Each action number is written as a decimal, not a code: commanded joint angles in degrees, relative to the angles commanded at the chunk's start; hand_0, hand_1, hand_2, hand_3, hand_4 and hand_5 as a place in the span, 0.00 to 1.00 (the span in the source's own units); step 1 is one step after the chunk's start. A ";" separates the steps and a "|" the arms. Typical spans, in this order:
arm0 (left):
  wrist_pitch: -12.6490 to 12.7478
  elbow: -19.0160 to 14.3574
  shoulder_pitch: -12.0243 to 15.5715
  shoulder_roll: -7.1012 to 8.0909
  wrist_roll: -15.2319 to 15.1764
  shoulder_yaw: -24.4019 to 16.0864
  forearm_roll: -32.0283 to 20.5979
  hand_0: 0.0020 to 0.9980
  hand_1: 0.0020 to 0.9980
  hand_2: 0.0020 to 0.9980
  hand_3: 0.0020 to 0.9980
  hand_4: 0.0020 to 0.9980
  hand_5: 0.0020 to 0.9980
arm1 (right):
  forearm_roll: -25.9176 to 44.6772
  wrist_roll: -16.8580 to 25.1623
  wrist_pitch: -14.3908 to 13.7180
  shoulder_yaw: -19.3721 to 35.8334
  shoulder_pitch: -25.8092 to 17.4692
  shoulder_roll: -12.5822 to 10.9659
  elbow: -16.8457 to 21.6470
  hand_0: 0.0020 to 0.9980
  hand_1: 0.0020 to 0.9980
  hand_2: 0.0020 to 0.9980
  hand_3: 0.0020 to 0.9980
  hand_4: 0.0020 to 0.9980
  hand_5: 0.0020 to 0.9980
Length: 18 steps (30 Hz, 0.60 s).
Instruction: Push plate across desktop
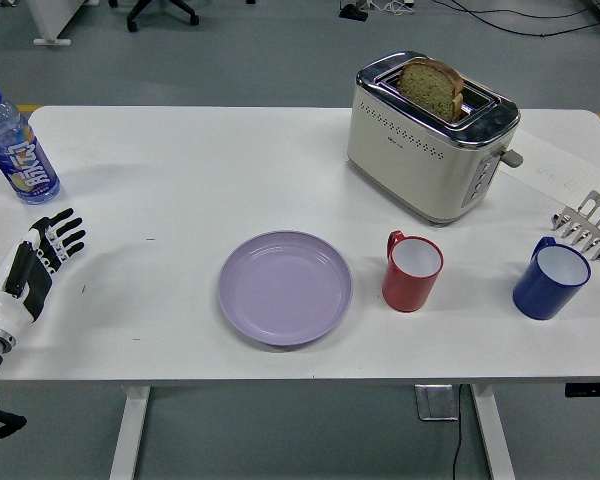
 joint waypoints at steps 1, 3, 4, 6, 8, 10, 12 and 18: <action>0.00 -0.10 0.13 -0.01 -0.02 -0.02 0.03 0.83 0.83 0.85 0.85 0.50 1.00 | 0.02 -0.01 -0.02 0.06 -0.01 0.00 0.00 0.61 0.55 0.65 0.64 0.16 0.38; 0.14 -0.42 0.50 -0.07 -0.17 -0.19 0.03 0.83 0.83 0.85 0.85 0.50 1.00 | -0.12 -0.05 -0.03 0.23 -0.07 -0.01 0.00 0.61 0.55 0.65 0.64 0.16 0.38; 0.27 -0.67 0.77 -0.21 -0.40 -0.55 0.06 0.83 0.83 0.85 0.85 0.50 1.00 | -0.18 -0.07 -0.04 0.31 -0.13 -0.02 0.00 0.61 0.55 0.65 0.64 0.16 0.38; 0.38 -0.97 1.06 -0.46 -0.60 -1.15 0.13 0.83 0.84 0.85 0.84 0.50 1.00 | -0.17 -0.07 -0.08 0.42 -0.19 -0.02 0.00 0.61 0.55 0.65 0.64 0.16 0.38; 0.49 -1.20 1.23 -0.65 -0.69 -1.62 0.20 0.83 0.84 0.85 0.84 0.50 1.00 | -0.20 -0.07 -0.13 0.58 -0.23 0.00 0.00 0.61 0.55 0.65 0.64 0.16 0.38; 0.42 -1.36 1.34 -1.05 -0.61 -2.61 0.50 0.83 0.84 0.85 0.84 0.50 1.00 | -0.39 -0.16 -0.15 0.79 -0.30 0.01 0.00 0.61 0.55 0.65 0.64 0.16 0.38; 0.39 -1.54 1.21 -1.78 -0.53 -4.00 0.87 0.83 0.83 0.85 0.84 0.50 1.00 | -0.59 -0.22 -0.13 0.87 -0.36 -0.04 0.00 0.61 0.55 0.65 0.64 0.16 0.38; 0.20 -2.11 0.83 -3.61 -0.26 -6.79 1.68 0.83 0.83 0.85 0.84 0.51 1.00 | -0.75 -0.29 -0.17 1.09 -0.47 -0.09 0.00 0.61 0.55 0.65 0.64 0.16 0.38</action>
